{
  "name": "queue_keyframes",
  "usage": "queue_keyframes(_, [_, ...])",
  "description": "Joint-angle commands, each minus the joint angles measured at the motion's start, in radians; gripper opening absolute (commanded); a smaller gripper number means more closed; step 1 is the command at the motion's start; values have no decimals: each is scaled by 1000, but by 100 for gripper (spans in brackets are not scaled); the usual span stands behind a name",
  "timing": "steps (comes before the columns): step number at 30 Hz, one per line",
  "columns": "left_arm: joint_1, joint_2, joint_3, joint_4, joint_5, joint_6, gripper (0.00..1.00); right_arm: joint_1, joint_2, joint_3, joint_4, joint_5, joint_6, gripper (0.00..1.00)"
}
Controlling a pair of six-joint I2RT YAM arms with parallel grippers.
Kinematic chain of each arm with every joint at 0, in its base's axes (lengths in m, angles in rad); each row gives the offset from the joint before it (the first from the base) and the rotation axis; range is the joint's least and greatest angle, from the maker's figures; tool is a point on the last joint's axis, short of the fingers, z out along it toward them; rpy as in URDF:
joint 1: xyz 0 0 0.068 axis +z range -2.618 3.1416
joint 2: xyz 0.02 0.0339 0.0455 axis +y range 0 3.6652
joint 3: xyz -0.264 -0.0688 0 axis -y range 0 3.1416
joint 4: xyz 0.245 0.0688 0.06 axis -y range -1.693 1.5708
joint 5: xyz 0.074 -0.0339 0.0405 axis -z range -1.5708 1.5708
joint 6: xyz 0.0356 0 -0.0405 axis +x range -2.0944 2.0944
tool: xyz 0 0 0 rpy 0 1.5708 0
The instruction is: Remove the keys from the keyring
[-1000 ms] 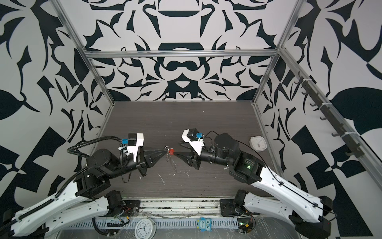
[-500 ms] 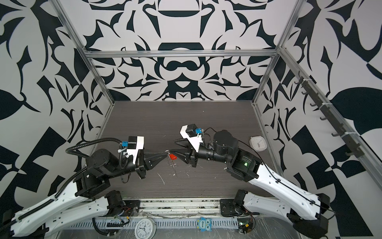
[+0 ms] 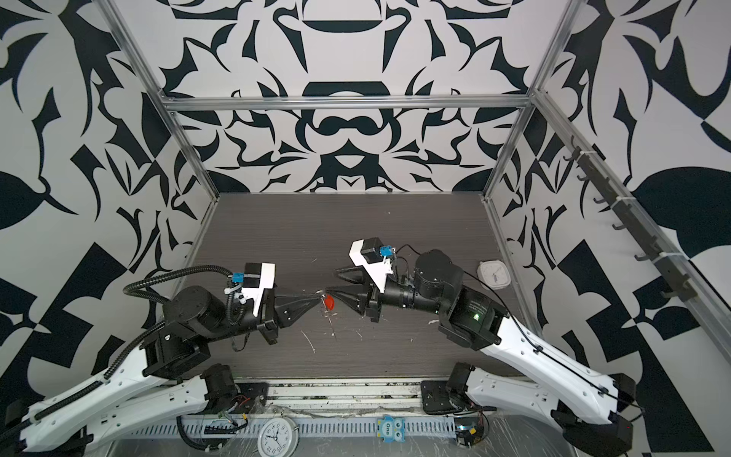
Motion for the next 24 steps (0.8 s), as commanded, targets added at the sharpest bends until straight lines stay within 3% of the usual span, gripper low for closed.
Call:
queue_keyframes(1, [2, -11, 1, 44, 2, 7, 0, 6, -41, 27, 52, -22, -11, 40])
queue_keyframes(7, [2, -2, 2, 51, 22, 10, 0, 6, 17, 59, 40, -152, 17, 41])
queue_keyframes(13, [2, -11, -2, 57, 21, 6, 0, 2, 31, 48, 52, -162, 45, 42])
queue_keyframes(19, [1, -17, -5, 54, 4, 5, 0, -3, 48, 53, 55, -188, 62, 26])
queue_keyframes(24, [2, -23, -9, 57, -5, 5, 0, -6, 60, 58, 38, -182, 64, 26])
